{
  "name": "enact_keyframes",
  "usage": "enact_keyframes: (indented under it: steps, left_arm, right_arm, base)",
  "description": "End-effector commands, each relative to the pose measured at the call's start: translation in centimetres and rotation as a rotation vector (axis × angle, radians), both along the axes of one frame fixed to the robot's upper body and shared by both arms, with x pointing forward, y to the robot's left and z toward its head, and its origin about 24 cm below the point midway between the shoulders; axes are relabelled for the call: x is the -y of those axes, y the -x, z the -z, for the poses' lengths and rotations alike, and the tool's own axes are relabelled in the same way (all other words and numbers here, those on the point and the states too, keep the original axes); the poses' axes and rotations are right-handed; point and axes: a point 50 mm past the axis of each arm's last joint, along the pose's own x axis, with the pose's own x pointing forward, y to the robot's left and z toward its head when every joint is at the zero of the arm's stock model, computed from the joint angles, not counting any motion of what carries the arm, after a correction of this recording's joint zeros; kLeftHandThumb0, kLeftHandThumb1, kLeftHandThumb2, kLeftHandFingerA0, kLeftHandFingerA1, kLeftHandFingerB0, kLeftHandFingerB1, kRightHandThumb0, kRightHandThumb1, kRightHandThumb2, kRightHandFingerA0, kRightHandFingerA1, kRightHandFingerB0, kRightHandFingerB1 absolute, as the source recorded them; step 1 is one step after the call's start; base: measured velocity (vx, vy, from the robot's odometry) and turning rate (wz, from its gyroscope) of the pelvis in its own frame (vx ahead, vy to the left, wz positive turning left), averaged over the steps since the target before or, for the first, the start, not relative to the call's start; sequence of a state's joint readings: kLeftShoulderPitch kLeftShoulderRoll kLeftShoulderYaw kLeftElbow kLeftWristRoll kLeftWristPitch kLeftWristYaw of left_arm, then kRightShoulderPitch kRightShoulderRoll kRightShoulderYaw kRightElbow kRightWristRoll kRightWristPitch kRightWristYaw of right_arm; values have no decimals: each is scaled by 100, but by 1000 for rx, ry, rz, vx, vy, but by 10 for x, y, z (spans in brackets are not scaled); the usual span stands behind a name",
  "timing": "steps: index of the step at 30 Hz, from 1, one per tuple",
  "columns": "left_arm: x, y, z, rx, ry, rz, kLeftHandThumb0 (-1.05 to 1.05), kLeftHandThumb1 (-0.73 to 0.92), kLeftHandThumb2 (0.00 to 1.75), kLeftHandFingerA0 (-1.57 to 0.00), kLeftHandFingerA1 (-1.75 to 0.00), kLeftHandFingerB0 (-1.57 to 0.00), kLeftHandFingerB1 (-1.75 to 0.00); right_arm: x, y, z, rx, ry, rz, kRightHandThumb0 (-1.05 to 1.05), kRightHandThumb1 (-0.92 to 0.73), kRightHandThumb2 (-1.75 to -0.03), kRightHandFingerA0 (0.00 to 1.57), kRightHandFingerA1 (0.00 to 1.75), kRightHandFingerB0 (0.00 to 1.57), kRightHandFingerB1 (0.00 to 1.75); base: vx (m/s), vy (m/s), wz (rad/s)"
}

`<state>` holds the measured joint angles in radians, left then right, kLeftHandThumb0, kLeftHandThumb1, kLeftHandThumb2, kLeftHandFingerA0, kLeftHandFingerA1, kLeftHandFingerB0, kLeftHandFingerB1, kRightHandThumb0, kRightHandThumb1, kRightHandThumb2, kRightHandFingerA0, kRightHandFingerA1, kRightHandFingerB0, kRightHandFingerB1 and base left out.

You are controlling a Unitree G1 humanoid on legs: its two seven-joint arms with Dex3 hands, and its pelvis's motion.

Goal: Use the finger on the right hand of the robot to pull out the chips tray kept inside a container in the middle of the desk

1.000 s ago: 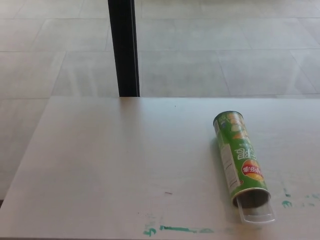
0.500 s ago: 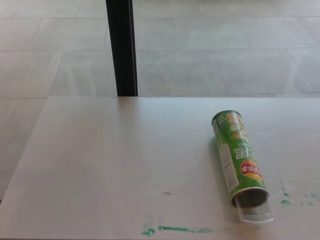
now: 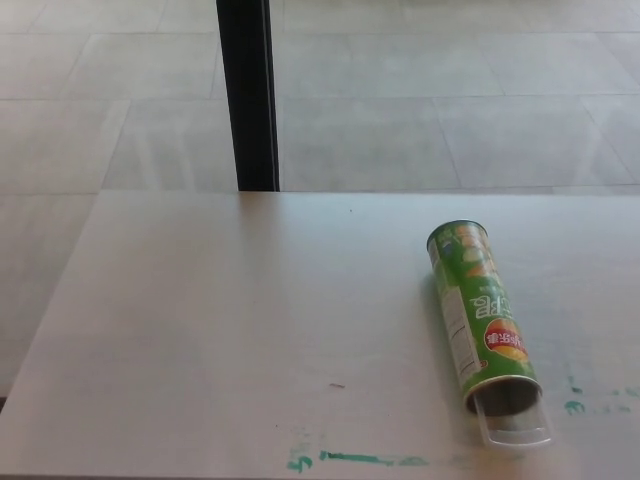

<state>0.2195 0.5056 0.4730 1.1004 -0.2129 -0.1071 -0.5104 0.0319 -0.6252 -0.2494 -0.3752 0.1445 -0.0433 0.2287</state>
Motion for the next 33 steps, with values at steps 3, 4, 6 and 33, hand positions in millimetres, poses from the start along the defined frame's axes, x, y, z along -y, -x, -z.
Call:
enact_keyframes:
  steps: [3,4,6,33]
  left_arm:
    - [-7,-2,-8,18,-25,21,-73,72,62,-32,-75,-33,-56]
    - [-7,-2,-8,15,-25,19,-73,72,62,-32,-70,-34,-55]
    - [-8,-1,-7,9,-28,9,-72,71,62,-32,-70,-34,-54]
    - [-8,-2,-8,8,-32,11,-71,72,62,-33,-72,-34,-55]
  right_arm:
    - [-11,-12,19,-145,176,-64,-25,-60,-58,87,96,35,42]
    - [-12,-14,20,-151,184,-66,-25,-59,-57,88,98,36,43]
    - [-13,-18,23,-169,193,-64,-25,-57,-56,87,103,38,42]
    - [-14,-33,66,-207,703,-86,-12,-54,-59,79,149,54,49]
  base:
    - [0,0,0]
    - [0,0,0]
    - [0,0,0]
    - [0,0,0]
